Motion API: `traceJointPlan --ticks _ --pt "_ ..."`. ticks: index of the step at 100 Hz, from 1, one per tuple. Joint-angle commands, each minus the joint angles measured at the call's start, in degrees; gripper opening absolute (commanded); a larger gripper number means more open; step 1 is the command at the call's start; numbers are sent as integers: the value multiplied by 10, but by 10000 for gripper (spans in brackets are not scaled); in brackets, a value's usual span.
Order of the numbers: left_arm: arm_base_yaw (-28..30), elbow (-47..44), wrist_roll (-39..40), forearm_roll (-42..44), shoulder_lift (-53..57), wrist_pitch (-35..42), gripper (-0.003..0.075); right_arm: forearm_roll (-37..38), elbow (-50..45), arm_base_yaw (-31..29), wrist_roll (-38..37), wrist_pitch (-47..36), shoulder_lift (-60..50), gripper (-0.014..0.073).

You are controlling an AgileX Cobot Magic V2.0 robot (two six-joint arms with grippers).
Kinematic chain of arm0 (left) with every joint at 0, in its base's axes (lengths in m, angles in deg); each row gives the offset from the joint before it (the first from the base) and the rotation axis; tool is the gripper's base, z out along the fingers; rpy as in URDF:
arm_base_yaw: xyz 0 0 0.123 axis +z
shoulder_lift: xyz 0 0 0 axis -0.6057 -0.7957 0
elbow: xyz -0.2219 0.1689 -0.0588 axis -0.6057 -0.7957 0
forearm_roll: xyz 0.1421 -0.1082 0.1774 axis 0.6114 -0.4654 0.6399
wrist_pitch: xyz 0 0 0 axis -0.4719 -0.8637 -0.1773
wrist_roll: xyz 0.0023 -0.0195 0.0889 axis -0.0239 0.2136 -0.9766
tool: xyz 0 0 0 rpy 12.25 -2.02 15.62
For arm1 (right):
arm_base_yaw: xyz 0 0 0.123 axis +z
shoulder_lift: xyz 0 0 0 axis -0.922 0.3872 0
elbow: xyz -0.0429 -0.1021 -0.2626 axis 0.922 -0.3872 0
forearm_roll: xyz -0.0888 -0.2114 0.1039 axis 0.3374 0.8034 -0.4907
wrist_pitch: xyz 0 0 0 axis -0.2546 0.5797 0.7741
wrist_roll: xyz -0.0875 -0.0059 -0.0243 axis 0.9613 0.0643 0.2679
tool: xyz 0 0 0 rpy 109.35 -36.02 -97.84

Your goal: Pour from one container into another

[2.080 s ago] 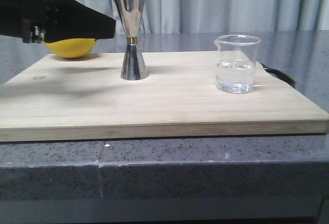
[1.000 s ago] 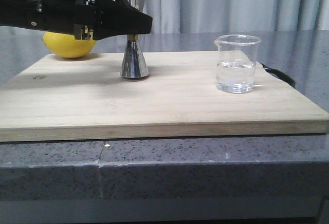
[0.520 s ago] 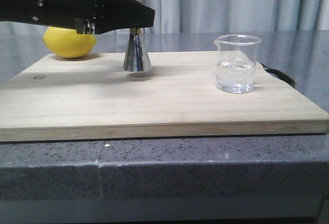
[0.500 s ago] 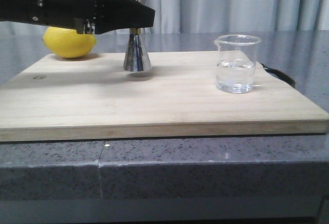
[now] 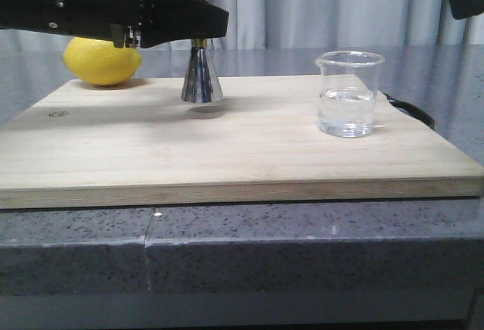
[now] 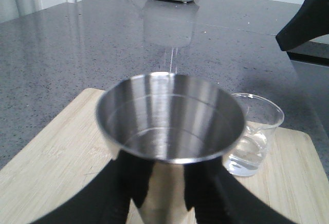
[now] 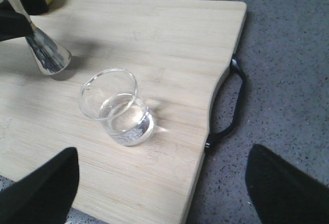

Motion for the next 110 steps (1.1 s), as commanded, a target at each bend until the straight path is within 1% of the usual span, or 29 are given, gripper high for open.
traceJointPlan --ticks 1,15,25,37,47,50,59,63,73,82,89,102,110 --pt "-5 18 3 -44 27 -66 188 -17 18 0 6 -9 -1 591" --pt "-5 18 3 -44 27 -66 188 -2 39 0 0 44 -1 591" --pt "-5 18 3 -44 27 -66 189 43 53 0 -32 48 -1 591" --pt "-5 18 3 -44 27 -66 188 54 54 0 -47 50 -1 591" --pt "-5 18 3 -44 27 -66 189 103 54 3 -109 35 -5 591" --pt "-5 18 3 -44 27 -66 188 129 54 8 -148 27 -9 591" --pt "-5 18 3 -44 27 -66 188 230 50 42 -263 -15 -20 591" --pt "-5 18 3 -44 27 -66 188 264 46 67 -291 -43 -27 591" --pt "-5 18 3 -44 27 -66 188 313 19 131 -340 -126 -36 591" --pt "-5 18 3 -44 27 -66 189 347 -10 181 -354 -205 -36 591" --pt "-5 18 3 -44 27 -66 189 367 -39 207 -354 -265 -36 591" --pt "-5 18 3 -44 27 -66 188 392 -96 239 -354 -390 -36 591" --pt "-5 18 3 -44 27 -66 189 394 -124 253 -354 -458 -32 591"
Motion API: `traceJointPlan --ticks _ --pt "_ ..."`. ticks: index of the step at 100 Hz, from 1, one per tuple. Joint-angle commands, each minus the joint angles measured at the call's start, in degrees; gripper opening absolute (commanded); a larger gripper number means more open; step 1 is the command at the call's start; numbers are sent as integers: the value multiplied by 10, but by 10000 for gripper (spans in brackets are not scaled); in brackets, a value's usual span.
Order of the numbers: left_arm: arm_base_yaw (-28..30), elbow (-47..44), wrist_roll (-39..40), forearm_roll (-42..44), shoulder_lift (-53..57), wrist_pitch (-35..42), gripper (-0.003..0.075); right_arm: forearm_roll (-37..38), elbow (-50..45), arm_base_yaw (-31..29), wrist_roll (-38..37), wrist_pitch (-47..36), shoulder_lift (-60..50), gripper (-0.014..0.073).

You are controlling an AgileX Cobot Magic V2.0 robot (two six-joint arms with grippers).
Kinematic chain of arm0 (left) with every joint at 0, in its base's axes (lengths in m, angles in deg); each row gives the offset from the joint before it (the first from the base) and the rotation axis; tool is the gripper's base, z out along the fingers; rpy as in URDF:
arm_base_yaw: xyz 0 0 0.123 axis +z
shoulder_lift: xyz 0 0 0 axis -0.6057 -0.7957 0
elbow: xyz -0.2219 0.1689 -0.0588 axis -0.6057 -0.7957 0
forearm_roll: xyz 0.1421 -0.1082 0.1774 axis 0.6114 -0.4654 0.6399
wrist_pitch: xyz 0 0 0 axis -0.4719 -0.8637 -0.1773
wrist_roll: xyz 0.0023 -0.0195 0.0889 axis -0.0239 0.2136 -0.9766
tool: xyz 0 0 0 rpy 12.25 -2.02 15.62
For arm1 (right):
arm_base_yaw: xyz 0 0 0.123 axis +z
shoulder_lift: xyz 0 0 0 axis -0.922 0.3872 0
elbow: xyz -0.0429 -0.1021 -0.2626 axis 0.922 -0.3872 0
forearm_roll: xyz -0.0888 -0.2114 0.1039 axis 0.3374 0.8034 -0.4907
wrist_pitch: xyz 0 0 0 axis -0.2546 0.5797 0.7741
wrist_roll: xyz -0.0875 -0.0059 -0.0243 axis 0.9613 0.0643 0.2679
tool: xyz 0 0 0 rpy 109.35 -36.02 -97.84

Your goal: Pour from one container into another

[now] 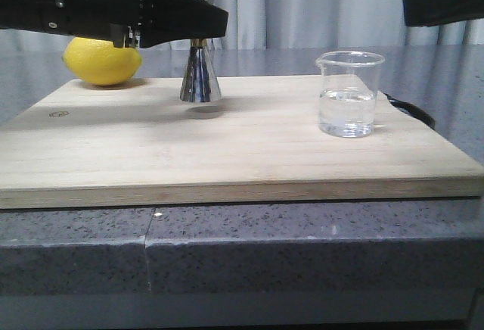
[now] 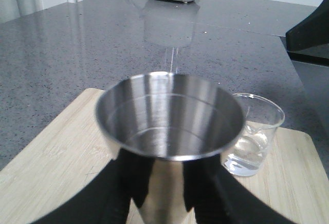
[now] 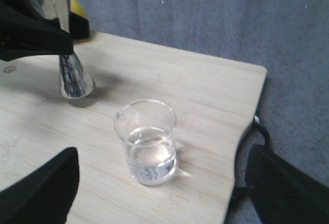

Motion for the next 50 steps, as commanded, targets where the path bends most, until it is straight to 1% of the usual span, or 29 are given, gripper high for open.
traceJointPlan --ticks 1,8,26,34,50 --pt "-5 18 3 -44 27 -66 188 17 -18 15 -1 -141 1 591" --pt "-5 18 3 -44 27 -66 188 27 -37 19 -1 -189 11 591" --pt "-5 18 3 -44 27 -66 189 55 -57 22 -2 -263 61 591" --pt "-5 18 3 -44 27 -66 189 71 -62 22 -3 -310 91 591" --pt "-5 18 3 -44 27 -66 189 74 -76 22 -3 -406 145 591"
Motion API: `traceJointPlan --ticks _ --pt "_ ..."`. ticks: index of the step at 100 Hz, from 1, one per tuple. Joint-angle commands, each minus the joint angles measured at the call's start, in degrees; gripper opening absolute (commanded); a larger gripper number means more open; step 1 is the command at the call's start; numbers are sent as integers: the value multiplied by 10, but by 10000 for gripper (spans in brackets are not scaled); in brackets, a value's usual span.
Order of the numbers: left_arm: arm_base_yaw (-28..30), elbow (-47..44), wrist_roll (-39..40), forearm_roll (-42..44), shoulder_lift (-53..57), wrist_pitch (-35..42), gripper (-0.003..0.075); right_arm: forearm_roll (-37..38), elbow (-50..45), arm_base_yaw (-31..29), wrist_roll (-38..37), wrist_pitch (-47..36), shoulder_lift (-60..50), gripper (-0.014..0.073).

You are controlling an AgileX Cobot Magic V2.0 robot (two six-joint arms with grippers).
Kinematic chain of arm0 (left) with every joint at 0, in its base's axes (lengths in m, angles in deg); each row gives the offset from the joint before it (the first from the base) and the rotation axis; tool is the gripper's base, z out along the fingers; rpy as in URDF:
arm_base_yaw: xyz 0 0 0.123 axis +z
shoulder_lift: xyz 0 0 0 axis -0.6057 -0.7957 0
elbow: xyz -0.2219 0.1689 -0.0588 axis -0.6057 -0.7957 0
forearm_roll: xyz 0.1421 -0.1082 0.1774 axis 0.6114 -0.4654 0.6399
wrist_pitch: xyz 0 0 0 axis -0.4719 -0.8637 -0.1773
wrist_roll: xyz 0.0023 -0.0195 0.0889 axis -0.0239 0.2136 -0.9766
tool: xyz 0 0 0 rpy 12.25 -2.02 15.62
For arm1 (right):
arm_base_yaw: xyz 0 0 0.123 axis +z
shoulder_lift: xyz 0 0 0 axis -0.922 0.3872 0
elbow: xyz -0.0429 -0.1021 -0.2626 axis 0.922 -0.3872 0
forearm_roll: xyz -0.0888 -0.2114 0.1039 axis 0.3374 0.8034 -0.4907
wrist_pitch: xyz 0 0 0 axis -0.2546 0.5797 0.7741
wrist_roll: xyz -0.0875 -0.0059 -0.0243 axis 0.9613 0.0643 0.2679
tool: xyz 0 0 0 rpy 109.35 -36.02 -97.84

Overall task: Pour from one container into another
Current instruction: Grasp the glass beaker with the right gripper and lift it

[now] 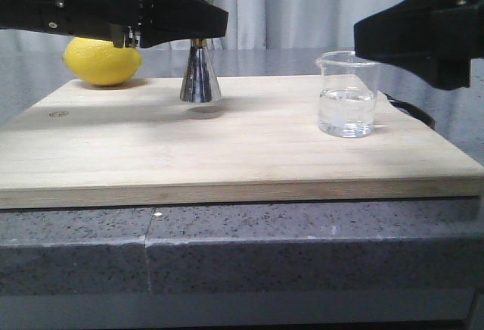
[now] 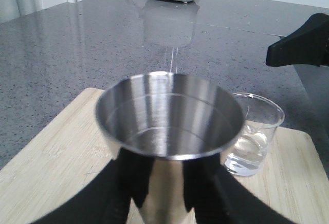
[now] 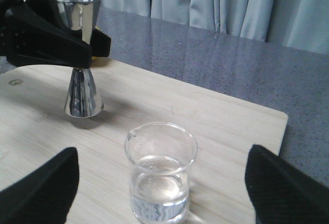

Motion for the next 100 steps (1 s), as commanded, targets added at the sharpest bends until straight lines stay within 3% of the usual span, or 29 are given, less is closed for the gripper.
traceJointPlan --ticks 1,37,86,100 --pt "-4 18 3 -44 27 -66 189 9 8 2 -2 -104 26 591" --pt "-4 18 3 -44 27 -66 189 19 8 2 -2 -181 133 591" --pt "-4 18 3 -44 27 -66 189 19 50 2 -34 -189 218 589" --pt "-4 18 3 -44 27 -66 189 19 56 2 -34 -189 235 503"
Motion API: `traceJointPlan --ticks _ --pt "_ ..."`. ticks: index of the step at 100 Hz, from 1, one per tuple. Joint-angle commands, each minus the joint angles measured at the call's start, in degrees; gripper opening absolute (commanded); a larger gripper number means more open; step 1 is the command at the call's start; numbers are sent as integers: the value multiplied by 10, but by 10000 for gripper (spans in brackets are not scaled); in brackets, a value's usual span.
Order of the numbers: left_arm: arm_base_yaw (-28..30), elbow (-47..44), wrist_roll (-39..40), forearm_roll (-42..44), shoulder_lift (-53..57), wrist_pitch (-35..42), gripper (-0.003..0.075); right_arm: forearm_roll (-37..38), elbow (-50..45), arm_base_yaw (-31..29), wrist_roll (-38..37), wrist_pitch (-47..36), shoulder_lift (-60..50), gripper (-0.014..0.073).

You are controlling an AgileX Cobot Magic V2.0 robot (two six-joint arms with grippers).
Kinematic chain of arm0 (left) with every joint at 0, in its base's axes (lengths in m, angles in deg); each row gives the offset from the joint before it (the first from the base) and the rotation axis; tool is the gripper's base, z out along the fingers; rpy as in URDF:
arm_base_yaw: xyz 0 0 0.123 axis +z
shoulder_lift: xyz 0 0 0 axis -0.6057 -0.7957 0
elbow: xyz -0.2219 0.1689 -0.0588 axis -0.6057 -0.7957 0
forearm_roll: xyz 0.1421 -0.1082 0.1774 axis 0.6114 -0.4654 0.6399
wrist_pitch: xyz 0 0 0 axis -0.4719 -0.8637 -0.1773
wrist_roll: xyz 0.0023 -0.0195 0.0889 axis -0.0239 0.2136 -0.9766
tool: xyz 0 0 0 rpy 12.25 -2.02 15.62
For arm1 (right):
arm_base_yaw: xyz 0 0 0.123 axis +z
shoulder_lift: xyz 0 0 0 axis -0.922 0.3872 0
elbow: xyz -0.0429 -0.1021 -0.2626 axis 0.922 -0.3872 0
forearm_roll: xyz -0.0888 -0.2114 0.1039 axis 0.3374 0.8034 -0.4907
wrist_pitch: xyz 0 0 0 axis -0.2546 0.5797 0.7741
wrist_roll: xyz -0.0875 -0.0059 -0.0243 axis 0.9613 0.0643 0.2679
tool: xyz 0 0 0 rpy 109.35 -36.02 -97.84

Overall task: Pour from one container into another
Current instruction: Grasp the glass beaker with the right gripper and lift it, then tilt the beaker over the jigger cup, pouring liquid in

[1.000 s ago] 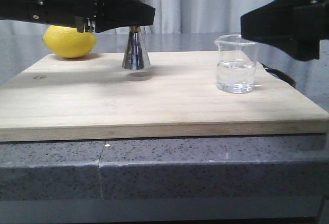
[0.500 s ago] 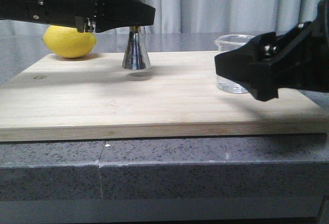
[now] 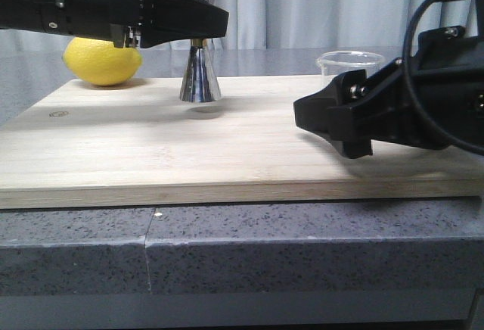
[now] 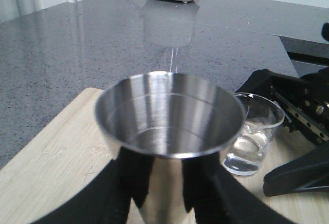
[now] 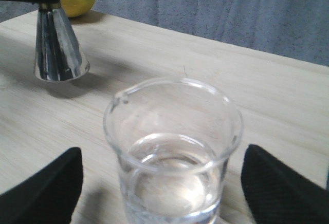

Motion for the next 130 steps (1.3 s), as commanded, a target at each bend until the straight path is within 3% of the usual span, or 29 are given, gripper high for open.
traceJointPlan --ticks 1,26,55,67,86,130 --pt "-4 18 3 -44 27 -66 189 5 18 2 0 -48 -3 496" --pt "-4 18 3 -44 27 -66 188 5 19 2 0 -49 3 309" --pt "-4 18 3 -44 27 -66 189 5 21 2 0 -51 -3 292" --pt "-4 18 3 -44 27 -66 189 5 48 2 0 -10 -21 292" --pt "-4 18 3 -44 27 -66 189 5 129 2 0 110 -65 292" --pt "-4 18 3 -44 27 -66 189 54 407 3 14 538 -79 292"
